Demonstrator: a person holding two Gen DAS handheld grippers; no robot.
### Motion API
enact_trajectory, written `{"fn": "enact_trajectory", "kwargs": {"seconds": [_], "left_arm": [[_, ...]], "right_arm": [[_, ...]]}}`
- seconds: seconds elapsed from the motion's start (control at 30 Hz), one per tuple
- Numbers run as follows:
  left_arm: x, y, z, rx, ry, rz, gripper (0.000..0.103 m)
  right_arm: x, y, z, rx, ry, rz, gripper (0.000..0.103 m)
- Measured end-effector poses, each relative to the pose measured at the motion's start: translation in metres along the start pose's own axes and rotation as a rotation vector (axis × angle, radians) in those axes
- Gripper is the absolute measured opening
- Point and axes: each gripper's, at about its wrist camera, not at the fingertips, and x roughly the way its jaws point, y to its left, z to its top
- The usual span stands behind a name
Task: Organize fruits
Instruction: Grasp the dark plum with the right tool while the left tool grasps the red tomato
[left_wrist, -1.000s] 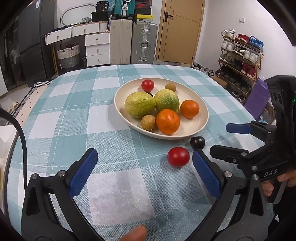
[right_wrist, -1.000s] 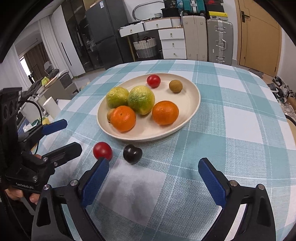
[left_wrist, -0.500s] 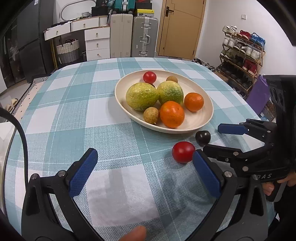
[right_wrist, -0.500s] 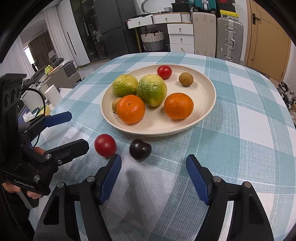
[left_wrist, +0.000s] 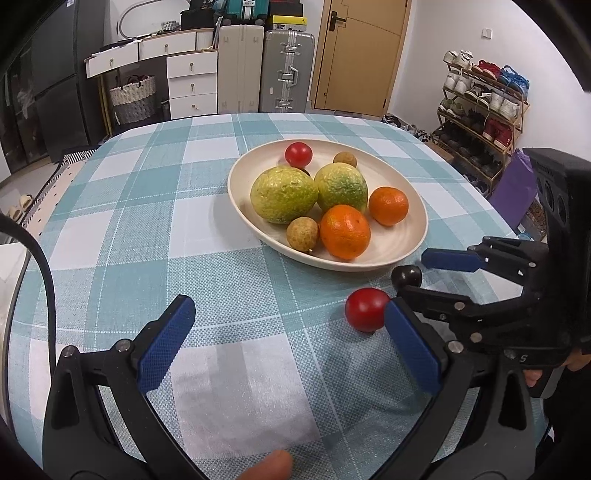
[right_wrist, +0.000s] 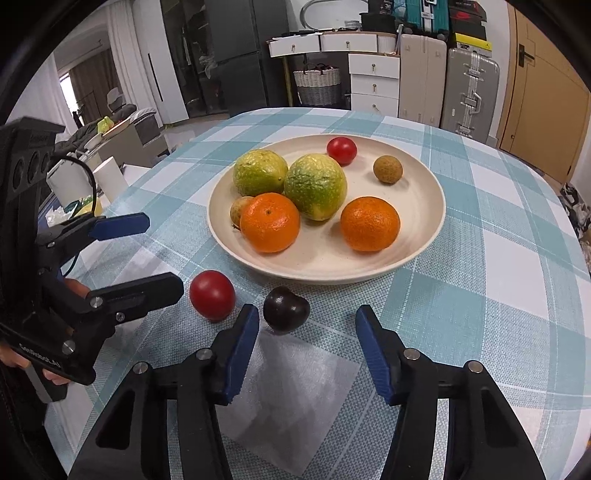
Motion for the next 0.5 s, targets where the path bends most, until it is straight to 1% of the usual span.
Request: {"fn": "enact_trajectory", "kwargs": {"seconds": [0.17, 0.2, 0.4, 0.5], "left_arm": [[0.002, -0.0005, 0.0012, 0.006, 0.004, 0.004, 0.102], [0.0025, -0.0006, 0.0013, 0.002, 0.006, 0.0, 0.102], [0.0035, -0.0013, 0.0002, -0.005, 0.012, -0.005, 0.102], [0.0048, -0.0029, -0.0007, -0.001, 0.019, -0.006, 0.102]], "right_arm": [[0.0028, 0.0072, 0.0018, -0.04, 0.005, -0.004, 0.05], [0.0032, 0.0079, 0.0019, -0.045, 0.005, -0.006, 0.045], [0.0044, 0.0096, 0.003, -0.053, 0.006, -0.017, 0.034], [0.0041, 0.0103, 0.0029, -0.061, 0.009, -0.01, 0.028]]}}
